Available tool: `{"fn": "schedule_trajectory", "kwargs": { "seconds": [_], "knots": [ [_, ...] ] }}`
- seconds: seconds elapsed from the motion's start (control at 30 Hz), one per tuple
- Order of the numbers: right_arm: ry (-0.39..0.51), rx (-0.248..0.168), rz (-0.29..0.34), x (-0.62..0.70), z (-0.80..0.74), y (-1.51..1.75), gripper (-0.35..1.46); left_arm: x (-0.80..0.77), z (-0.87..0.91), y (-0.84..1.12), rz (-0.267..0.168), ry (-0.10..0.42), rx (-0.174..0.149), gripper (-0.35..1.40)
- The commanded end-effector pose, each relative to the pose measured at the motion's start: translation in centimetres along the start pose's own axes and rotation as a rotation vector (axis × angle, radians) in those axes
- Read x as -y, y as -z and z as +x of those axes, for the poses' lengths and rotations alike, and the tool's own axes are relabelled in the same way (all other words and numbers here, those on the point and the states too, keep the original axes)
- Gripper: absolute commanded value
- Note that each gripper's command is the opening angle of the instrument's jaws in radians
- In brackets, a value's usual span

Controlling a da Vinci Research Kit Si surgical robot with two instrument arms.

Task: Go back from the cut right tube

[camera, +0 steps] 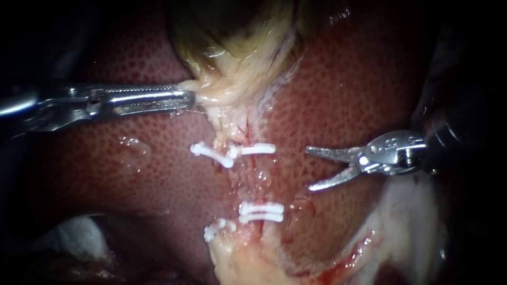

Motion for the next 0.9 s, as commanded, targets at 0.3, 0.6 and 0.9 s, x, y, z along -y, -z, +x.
{"fn": "schedule_trajectory", "kwargs": {
  "seconds": [0.3,0.6,0.9],
  "knots": [
    [-0.002,-0.004,-0.004,0.00,0.00,0.00,1.45,0.02,-0.22,-0.31,0.013,-0.014,0.009,-0.35],
    [-0.002,-0.004,-0.004,0.00,-0.01,-0.01,1.45,0.07,-0.44,-0.71,-0.001,-0.034,0.039,-0.35],
    [-0.003,-0.004,-0.005,-0.01,0.00,-0.02,1.45,0.04,-0.49,-0.82,-0.009,-0.031,0.048,-0.35]
  ]
}}
